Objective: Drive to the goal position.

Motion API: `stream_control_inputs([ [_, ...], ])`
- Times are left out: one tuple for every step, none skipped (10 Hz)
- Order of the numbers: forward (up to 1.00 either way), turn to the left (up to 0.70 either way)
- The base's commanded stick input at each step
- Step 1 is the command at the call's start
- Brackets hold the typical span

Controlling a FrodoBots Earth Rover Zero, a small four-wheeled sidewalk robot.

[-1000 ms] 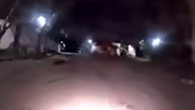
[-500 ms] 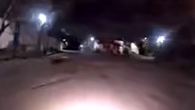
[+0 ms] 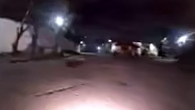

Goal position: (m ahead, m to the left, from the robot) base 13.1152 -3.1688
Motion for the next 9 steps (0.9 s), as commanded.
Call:
stream_control_inputs([
  [0.70, 0.00],
  [0.70, 0.00],
  [0.70, 0.00],
  [0.70, 0.00],
  [0.70, 0.00],
  [0.70, 0.00],
  [0.70, 0.00],
  [0.70, 0.00],
  [0.70, 0.00],
])
